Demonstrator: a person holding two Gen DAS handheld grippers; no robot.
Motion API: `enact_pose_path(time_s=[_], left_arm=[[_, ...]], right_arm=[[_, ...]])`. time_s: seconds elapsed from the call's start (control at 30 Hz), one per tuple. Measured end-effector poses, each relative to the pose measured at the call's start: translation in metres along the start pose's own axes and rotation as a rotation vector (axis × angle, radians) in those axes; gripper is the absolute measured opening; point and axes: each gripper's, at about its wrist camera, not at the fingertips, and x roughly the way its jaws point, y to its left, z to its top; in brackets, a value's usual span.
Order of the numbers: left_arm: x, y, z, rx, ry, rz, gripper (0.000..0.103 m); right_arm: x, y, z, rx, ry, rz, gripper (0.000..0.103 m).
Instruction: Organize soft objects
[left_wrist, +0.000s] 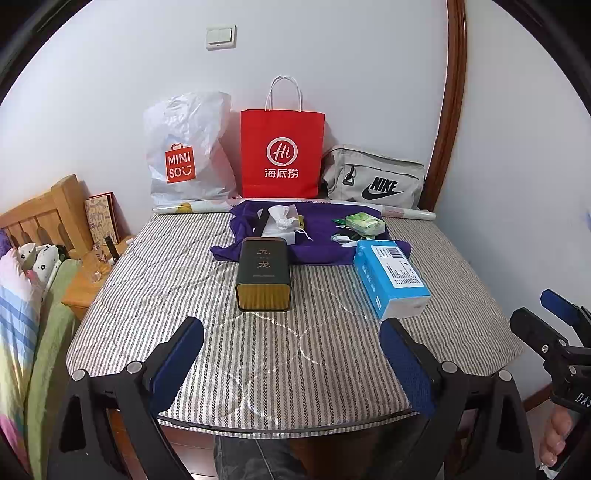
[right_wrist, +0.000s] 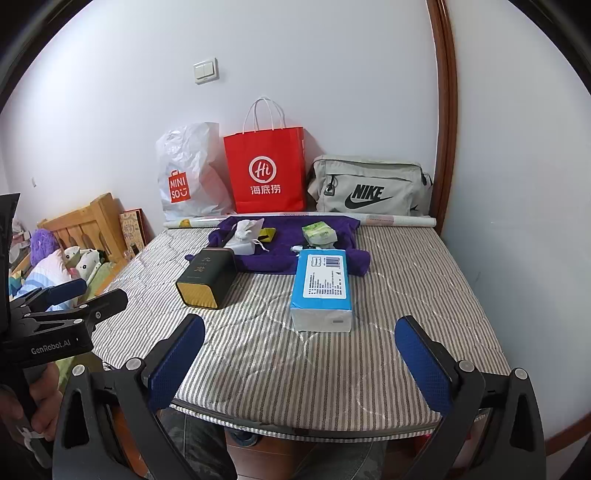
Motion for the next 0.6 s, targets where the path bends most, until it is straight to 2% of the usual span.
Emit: enact_pose_path(time_s=[0.6], left_arm=[[-0.0019, -0.0010, 0.0008, -0.001, -0.004, -0.001, 0.096]], right_arm=[[-0.0041, 0.0021, 0.0023, -0.003, -0.004, 0.002, 0.102]])
